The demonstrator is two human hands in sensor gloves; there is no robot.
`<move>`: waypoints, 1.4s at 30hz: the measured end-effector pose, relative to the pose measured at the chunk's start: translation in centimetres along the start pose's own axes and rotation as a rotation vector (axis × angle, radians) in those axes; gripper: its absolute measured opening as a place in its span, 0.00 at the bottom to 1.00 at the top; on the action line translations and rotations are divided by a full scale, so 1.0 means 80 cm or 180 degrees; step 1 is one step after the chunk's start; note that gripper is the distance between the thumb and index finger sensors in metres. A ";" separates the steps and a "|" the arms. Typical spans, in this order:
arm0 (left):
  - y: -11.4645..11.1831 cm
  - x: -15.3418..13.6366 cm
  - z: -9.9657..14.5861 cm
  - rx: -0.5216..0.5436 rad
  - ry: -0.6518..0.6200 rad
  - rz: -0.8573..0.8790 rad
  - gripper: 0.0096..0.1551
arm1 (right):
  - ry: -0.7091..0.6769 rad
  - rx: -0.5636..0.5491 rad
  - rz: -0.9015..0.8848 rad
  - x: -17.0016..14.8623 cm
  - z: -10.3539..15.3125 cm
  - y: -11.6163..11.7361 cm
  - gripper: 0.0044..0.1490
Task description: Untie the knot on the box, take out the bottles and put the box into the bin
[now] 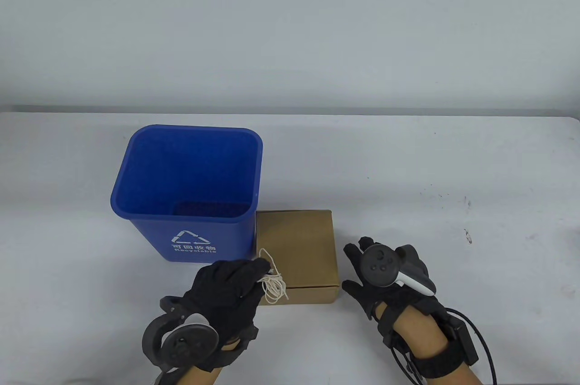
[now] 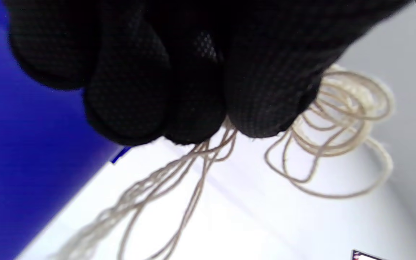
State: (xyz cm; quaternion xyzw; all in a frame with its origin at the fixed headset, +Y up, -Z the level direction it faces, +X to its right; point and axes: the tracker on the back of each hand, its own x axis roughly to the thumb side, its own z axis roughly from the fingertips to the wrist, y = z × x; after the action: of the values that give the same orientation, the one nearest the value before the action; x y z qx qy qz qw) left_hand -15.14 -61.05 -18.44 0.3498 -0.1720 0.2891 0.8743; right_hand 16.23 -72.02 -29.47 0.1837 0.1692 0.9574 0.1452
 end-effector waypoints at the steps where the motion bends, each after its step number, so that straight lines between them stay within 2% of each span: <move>1: 0.005 0.004 -0.004 0.0062 -0.0045 -0.0110 0.21 | 0.0027 0.0040 -0.0019 -0.002 -0.001 0.002 0.49; 8: 0.038 0.026 -0.043 0.0146 -0.0229 -0.0681 0.21 | 0.0098 0.0192 -0.0091 -0.007 -0.005 0.008 0.49; 13: 0.058 0.035 -0.084 0.0233 -0.0267 -0.1187 0.21 | 0.0234 0.0839 -0.0128 -0.012 -0.006 0.023 0.48; 23: 0.051 0.027 -0.150 0.0104 -0.0277 -0.1888 0.21 | 0.0373 0.0949 -0.0216 -0.045 -0.018 0.030 0.48; 29: 0.047 0.000 -0.181 -0.0043 0.0052 -0.2008 0.21 | 0.0341 0.0905 -0.0229 -0.046 -0.018 0.031 0.47; 42: 0.048 -0.049 -0.211 -0.0244 0.0758 -0.2089 0.21 | 0.0316 0.0930 -0.0195 -0.044 -0.020 0.032 0.47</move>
State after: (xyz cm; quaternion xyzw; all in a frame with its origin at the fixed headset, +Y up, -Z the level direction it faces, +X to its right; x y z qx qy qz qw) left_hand -18.93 -48.26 -30.21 0.3172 0.0420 0.0248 0.9471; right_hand 18.14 -75.99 -30.96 0.1502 0.3192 0.9256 0.1375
